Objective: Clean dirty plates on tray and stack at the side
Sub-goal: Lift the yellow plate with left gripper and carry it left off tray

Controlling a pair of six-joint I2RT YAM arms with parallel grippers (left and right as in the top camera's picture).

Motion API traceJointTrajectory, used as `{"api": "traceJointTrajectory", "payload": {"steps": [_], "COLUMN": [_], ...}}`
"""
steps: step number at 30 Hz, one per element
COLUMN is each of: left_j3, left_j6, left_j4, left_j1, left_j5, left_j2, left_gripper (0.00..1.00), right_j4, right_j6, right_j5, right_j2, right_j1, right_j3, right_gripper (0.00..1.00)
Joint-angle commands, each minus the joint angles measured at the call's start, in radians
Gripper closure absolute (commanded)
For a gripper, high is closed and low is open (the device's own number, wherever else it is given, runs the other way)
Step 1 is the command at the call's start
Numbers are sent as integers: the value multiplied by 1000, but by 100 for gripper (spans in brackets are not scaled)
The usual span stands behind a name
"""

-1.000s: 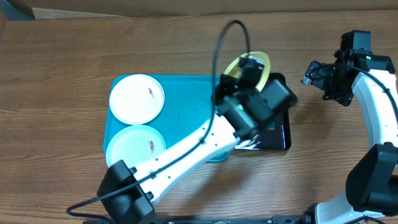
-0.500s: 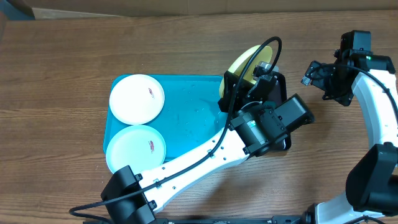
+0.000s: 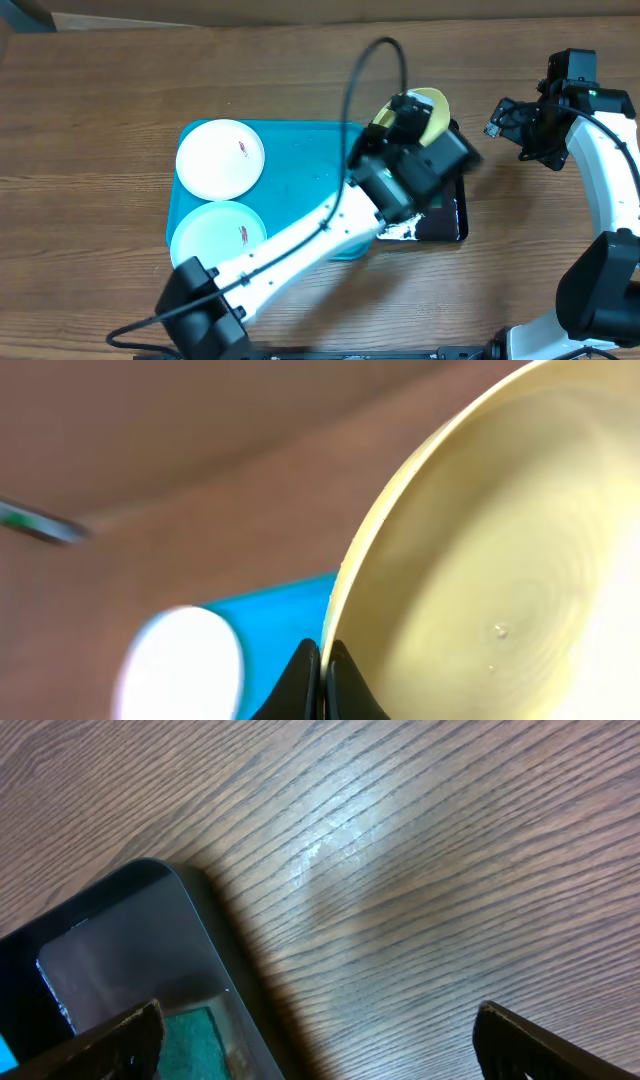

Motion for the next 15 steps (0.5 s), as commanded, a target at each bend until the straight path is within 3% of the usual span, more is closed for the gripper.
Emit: {"api": "traceJointTrajectory", "payload": {"steps": [1,10,15], "left_j3": [17,16,16], "left_j6": [-81,-67,-49], "left_j4": [-10,-91,-142], "left_j1": [125,621,921], "left_j5": [411,1149,1245], "left_j2": [20,32,41], "left_gripper": [96,96,96], "right_j4": [3,3,3], "right_j6": [4,4,4], "right_j5": [-1,-1,-1], "right_j2": [-4,-4,-4], "right_j1": [-3,-3,-3], "right_j3": [7,7,7], "right_gripper": [0,0,0]}}
